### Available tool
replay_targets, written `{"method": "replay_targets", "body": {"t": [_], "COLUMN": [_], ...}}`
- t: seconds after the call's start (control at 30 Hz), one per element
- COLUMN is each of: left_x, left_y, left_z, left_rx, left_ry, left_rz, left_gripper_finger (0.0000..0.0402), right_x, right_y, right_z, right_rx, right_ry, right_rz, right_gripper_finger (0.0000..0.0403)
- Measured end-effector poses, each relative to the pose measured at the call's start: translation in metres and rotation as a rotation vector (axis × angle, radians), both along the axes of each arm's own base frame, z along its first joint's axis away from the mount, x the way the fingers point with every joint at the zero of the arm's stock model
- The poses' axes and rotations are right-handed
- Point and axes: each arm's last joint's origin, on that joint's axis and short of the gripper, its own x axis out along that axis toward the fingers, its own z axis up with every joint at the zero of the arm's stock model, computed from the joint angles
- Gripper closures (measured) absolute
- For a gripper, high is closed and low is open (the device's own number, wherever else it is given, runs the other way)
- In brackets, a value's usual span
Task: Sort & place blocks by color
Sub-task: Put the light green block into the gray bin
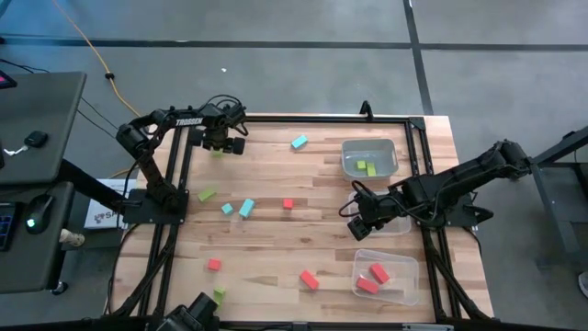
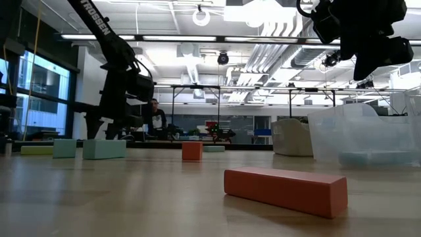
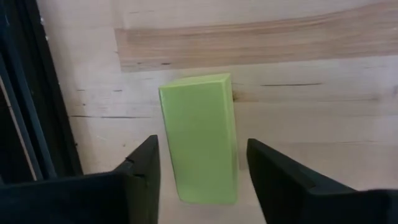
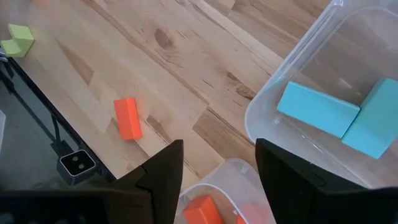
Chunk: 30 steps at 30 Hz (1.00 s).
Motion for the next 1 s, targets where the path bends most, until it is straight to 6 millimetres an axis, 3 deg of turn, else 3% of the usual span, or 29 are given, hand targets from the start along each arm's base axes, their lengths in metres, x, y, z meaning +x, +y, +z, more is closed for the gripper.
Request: {"method": "replay_targets", "body": {"t": [0.43,1.0], "left_x": [0.0019,0.0076], "left_y": [-0.0017,-0.0074], "left_z": [0.0007,0.0044], "left_rx": [-0.047,-0.104], "left_ry": [0.000,-0.049], "left_rz": [-0.157,-0.338], "left_gripper_finger": [0.0391,0.0401], "right_x": [0.0000,0.0001], "right_y": [0.0000,-0.0004], "right_z": [0.0000,0.0000], "right_rx": [0.001,0.001], "right_ry": [0.001,0.002], "right_rz": [-0.003,-0.028], "right_gripper_finger": [0.0213,0.0213]}}
